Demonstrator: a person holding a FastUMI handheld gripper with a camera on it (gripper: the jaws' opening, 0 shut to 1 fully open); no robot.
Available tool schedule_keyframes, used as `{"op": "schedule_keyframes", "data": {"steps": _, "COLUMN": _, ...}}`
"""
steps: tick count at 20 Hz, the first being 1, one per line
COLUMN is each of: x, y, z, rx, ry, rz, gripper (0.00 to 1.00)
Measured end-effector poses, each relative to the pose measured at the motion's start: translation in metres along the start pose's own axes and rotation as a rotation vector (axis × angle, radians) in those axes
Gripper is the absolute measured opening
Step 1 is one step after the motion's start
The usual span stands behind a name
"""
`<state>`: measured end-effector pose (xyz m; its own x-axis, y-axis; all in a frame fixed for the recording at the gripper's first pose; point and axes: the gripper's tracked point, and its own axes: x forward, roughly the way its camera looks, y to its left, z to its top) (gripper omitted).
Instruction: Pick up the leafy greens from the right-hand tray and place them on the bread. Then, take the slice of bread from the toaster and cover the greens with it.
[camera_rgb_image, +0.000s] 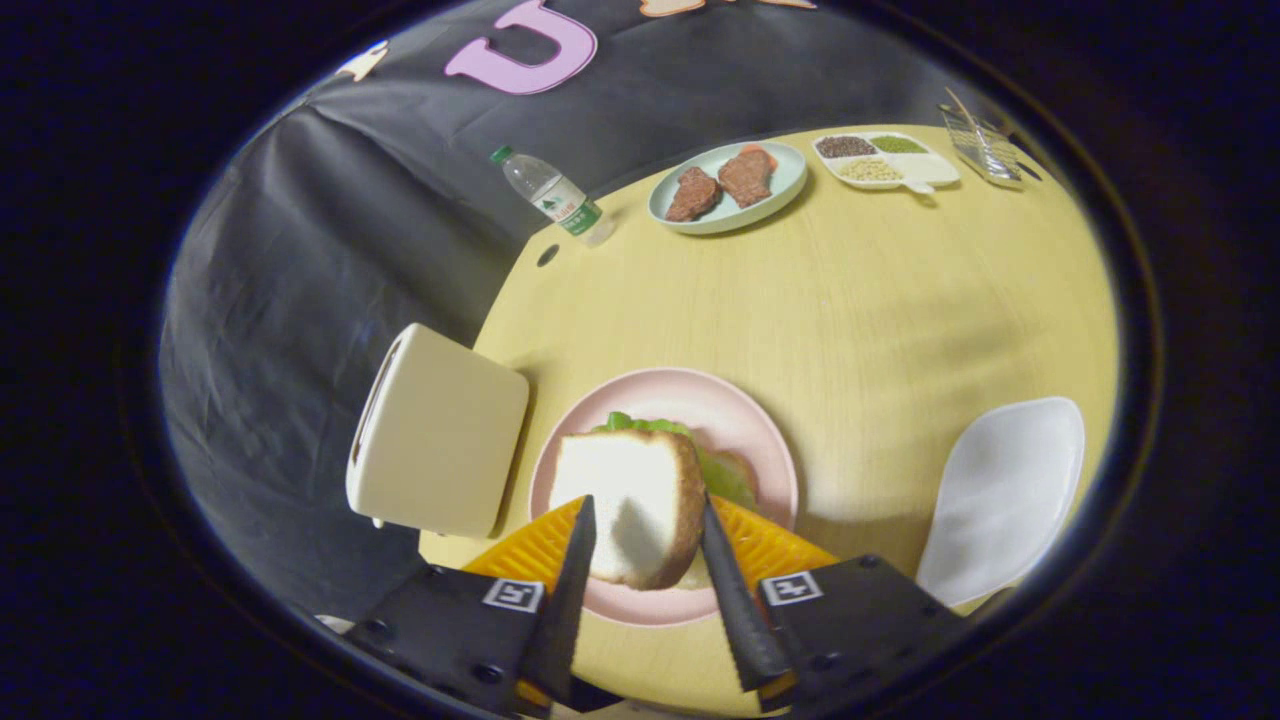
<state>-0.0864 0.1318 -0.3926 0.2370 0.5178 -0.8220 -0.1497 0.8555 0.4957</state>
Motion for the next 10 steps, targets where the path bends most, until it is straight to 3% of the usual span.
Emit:
{"op": "schedule_keyframes", "data": {"steps": 4, "x": -0.013, "y": -0.009, "z": 0.005, "rx": -0.021, "ry": -0.036, "rz": -0.012, "gripper": 0.98}}
{"op": "schedule_keyframes", "data": {"steps": 10, "x": -0.065, "y": -0.04, "z": 0.037, "rx": -0.144, "ry": -0.201, "rz": -0.1, "gripper": 1.0}}
